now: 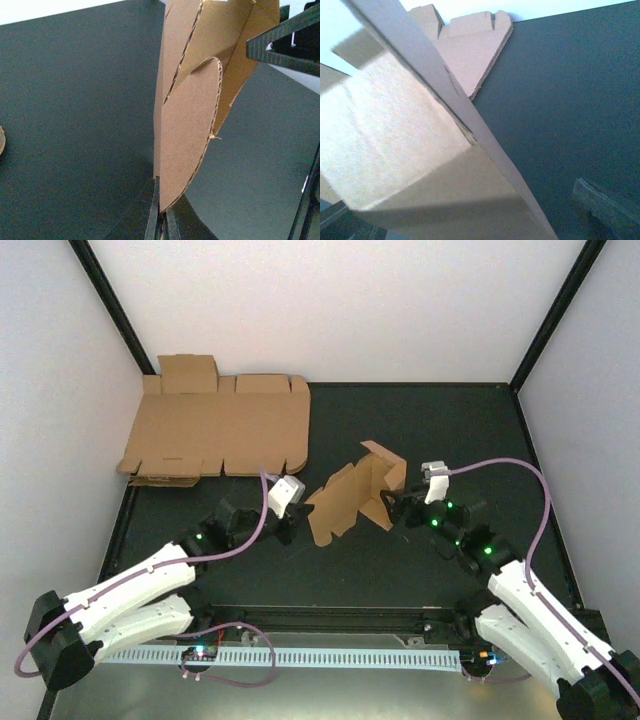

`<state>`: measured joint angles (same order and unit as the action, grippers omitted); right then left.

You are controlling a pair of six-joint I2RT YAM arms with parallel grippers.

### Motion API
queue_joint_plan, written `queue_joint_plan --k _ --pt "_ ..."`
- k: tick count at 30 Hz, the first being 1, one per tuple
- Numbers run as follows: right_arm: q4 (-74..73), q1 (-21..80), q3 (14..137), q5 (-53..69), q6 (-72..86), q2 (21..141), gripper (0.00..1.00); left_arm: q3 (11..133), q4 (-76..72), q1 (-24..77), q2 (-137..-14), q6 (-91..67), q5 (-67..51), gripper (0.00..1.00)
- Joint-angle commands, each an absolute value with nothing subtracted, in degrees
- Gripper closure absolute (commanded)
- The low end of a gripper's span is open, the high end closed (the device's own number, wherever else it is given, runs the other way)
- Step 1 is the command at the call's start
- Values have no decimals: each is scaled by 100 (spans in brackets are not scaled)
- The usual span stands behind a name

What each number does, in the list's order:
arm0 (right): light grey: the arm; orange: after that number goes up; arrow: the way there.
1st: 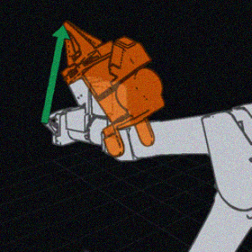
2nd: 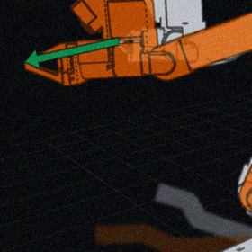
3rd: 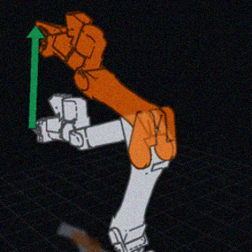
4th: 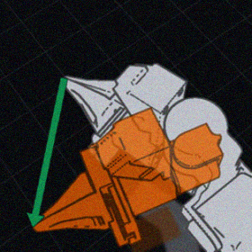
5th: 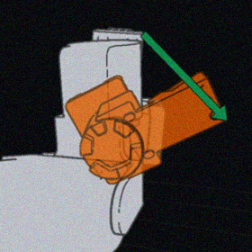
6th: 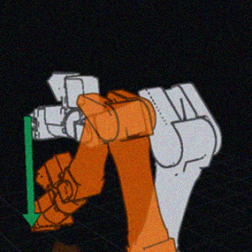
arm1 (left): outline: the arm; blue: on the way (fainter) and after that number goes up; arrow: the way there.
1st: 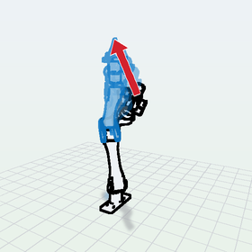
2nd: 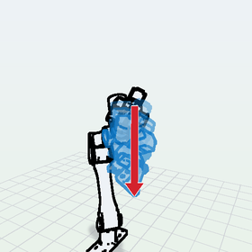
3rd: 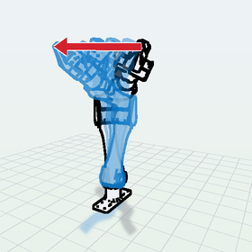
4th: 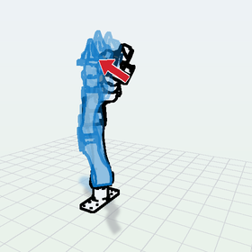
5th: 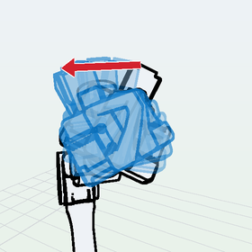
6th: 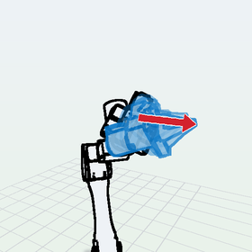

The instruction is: Fold the paper box

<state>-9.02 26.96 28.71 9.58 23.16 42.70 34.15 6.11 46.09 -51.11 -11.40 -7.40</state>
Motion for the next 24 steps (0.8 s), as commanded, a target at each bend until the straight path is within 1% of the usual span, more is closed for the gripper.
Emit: queue_joint_plan --k 1,6,11,17,24 --pt "-589 2649 2667 1438 2319 4041 0 3209 242 4669 -5060 -929 -624 98" --pt "-505 2648 2653 1557 2260 4082 2 3042 96 4704 -5137 -971 -619 98" --pt "-316 2652 2420 1595 2257 3789 1 3355 513 4816 -5347 -811 -302 98" --pt "-379 2650 2387 1442 2256 3808 0 3777 1079 4832 -5748 -743 -136 98" --pt "-273 2647 2208 1182 2428 3515 1 3681 1028 4869 -5824 -672 55 98"
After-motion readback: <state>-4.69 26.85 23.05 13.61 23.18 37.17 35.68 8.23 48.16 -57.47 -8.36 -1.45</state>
